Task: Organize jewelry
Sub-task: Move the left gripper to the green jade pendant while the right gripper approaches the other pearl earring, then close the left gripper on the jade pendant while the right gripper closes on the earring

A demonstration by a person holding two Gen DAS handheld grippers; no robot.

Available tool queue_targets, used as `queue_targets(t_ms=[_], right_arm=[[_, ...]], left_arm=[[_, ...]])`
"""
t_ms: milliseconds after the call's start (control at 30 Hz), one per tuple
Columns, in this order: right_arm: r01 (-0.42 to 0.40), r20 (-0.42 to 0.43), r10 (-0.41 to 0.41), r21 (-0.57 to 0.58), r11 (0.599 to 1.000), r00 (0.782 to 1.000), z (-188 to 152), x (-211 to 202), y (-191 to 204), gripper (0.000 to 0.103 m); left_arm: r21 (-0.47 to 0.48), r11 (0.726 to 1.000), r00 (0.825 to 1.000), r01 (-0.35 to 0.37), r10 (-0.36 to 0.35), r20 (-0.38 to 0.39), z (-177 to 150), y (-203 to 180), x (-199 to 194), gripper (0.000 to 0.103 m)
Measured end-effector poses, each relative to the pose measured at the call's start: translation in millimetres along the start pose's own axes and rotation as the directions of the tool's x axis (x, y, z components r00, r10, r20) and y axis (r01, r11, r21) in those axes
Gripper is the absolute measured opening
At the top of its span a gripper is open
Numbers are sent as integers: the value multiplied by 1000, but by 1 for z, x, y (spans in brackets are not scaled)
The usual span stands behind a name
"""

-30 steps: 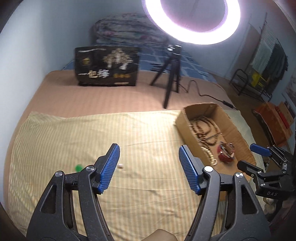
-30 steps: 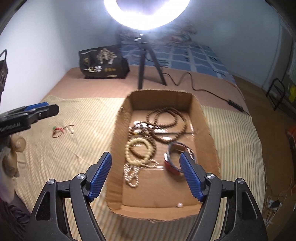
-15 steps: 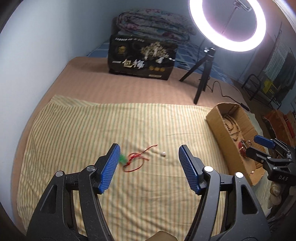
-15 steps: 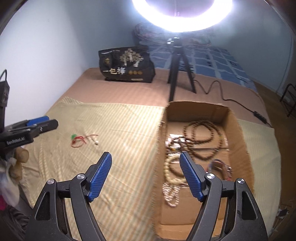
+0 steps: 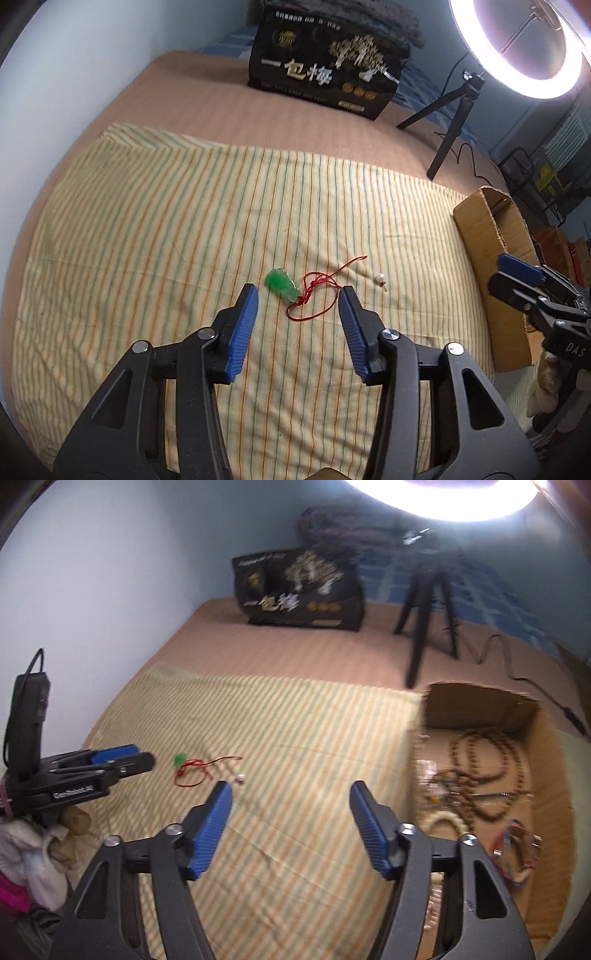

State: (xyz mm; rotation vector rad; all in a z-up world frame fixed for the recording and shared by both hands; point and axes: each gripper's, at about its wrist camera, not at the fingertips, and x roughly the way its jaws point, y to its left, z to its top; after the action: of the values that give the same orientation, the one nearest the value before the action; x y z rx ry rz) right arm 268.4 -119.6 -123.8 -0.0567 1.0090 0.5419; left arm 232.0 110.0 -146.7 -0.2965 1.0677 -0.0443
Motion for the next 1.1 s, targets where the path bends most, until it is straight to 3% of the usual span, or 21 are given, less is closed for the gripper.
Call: queue_targets(t_ms=[267,633,900,967,1100], right_arm=[[-49,-81,45,-57,997,996,6,40,14,38],[-80,-137,63,-127,989,989,2,75,27,29],[-75,-152,47,-184,980,987,-1,93,42,24],[-57,-156,24,-208,976,987,-3,97,47,20],[-22,-158,-17,-245,969,987,-6,104,51,17]], left_arm=[[-28,1000,999,7,-9,-54,5,6,28,38],[-12,1000,996,-17,16,-88,4,5,47,33],[33,998,996,-51,53,-77,3,4,53,20],[46,997,995,-62,65,-71,2,4,53,14],[52,997,996,-55,58,-67,1,7,51,13]])
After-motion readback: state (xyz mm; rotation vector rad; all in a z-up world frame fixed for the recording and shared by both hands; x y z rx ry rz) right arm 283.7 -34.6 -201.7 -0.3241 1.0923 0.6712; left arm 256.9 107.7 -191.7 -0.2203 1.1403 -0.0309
